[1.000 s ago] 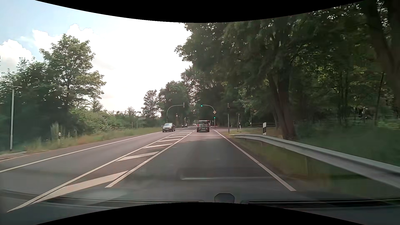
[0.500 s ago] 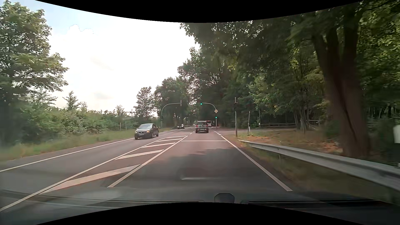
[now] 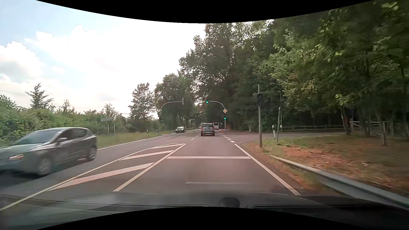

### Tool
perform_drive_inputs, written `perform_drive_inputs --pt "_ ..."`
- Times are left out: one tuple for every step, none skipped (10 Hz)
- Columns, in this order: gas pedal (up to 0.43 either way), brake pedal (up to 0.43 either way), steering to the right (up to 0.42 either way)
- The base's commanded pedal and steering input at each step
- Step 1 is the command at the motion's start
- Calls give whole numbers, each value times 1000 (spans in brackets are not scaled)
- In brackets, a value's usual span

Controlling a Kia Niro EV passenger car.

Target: Follow the waypoints while adhering to traffic rules and regulations

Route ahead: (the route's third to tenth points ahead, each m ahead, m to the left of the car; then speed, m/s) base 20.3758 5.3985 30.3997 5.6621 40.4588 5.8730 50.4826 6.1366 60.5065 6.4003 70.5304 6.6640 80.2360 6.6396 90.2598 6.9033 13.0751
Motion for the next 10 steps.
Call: perform_drive_inputs --pt "169 0 -11" --pt "150 0 -11" --pt "130 0 -11" --pt "110 0 -11" --pt "79 0 -11" --pt "47 0 -10" --pt "28 0 -10" --pt "28 0 -7" --pt "28 0 -2" --pt "20 0 -1"
